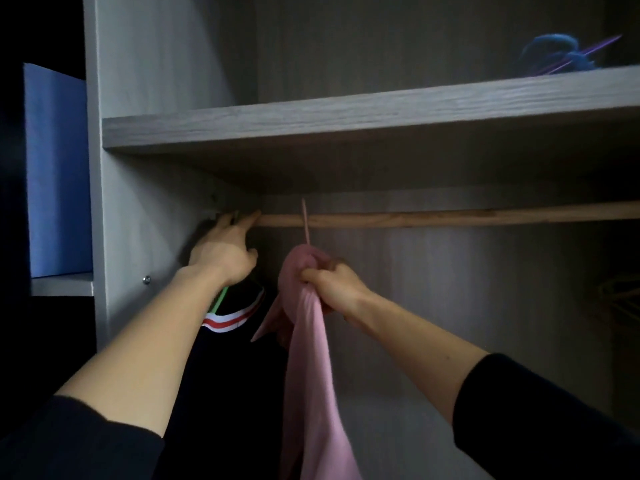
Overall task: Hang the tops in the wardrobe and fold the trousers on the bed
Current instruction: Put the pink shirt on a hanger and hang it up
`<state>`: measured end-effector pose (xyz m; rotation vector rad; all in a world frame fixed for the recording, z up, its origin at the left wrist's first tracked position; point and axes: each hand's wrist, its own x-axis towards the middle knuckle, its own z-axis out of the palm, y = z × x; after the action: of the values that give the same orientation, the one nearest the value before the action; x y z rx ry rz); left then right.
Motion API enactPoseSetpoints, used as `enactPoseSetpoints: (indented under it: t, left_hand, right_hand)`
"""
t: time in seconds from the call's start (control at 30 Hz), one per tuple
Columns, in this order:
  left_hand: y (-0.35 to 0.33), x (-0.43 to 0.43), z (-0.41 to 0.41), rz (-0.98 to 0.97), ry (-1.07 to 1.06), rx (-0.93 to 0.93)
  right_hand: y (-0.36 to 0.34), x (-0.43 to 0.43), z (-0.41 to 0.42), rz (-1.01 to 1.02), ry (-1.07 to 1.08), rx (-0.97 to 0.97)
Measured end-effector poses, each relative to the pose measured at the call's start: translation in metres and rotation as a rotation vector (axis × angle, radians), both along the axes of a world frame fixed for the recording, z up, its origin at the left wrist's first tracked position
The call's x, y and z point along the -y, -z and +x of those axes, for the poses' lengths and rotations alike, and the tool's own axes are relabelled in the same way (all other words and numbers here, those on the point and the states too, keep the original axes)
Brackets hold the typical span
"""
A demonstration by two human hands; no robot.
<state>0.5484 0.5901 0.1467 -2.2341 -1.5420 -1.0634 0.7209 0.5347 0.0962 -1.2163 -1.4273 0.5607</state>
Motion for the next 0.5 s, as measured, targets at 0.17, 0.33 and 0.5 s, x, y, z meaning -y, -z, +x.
enactPoseSetpoints:
  t: [0.17, 0.33, 0.5]
  left_hand:
    - [-0.006, -0.003, -0.005, 0.059, 0.02, 0.048]
    - [-0.01, -0.009, -0.004, 0.065, 0.024, 0.046]
    - [-0.012, -0.008, -0.002, -0.026, 0.016, 0.035]
  right_hand:
    - [0.017, -0.019, -0.025, 0.016, -0.043, 0.037]
    - [0.021, -0.029, -0.046, 0.053, -0.081, 0.099]
    - [0.022, -0.021, -0.036, -0.025, -0.106, 0.195]
